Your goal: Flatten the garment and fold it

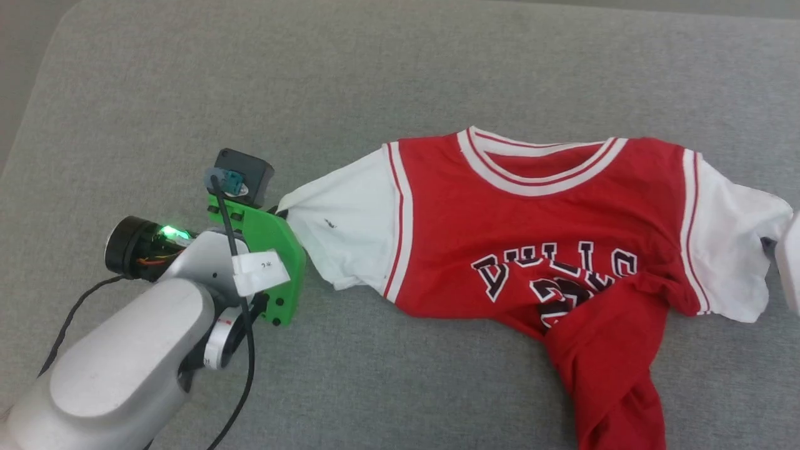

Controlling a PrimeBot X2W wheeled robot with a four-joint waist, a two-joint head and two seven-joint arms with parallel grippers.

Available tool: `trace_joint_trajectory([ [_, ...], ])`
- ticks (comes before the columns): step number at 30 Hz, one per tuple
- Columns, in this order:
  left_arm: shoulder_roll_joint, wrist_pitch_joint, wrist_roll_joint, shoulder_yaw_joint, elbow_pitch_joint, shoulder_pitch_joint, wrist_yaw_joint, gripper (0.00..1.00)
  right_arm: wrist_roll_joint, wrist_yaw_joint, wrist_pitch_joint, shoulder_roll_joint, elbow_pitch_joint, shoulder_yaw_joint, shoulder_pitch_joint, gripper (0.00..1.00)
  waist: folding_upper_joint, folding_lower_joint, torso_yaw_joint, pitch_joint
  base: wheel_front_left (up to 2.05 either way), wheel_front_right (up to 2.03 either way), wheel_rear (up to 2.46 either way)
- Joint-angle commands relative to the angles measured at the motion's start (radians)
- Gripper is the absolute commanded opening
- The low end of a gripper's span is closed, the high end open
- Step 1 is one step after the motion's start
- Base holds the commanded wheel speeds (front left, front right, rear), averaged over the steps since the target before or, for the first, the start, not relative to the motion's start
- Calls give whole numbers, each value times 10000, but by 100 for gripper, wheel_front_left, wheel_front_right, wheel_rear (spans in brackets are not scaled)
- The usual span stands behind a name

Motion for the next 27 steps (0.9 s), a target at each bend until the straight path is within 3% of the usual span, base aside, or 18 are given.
trace_joint_trajectory([
  [1, 9, 21, 55, -24, -59, -55, 62, 0, 58, -13, -105, -56, 112, 149, -218, 100, 0, -1, 151, 180, 0, 0, 0],
  [10, -16, 87, 86, -104, -162, -98, 88, 0, 323, -13, -470, -271, 790, 1298, -390, 100, 0, -1, 274, 423, 0, 0, 0],
  [11, -22, 92, 84, -117, -153, -94, 87, 0, 366, -13, -465, -312, 839, 1451, -376, 90, 0, -1, 284, 435, 0, 0, 0],
  [12, -31, 86, 81, -129, -135, -85, 82, 0, 427, -13, -486, -370, 879, 1635, -363, 0, 0, -1, 295, 441, 0, 0, 0],
  [21, -53, -212, -32, -94, 283, 101, 4, 0, 908, -13, -1638, -735, 942, 1889, -706, 0, 0, -1, 137, -217, 0, 0, 0],
  [27, 163, -625, -204, 180, 432, 315, -29, 0, 1653, -13, -2857, -1028, 273, 2009, -1071, 0, 0, -1, -178, -1169, 0, 0, 0],
])
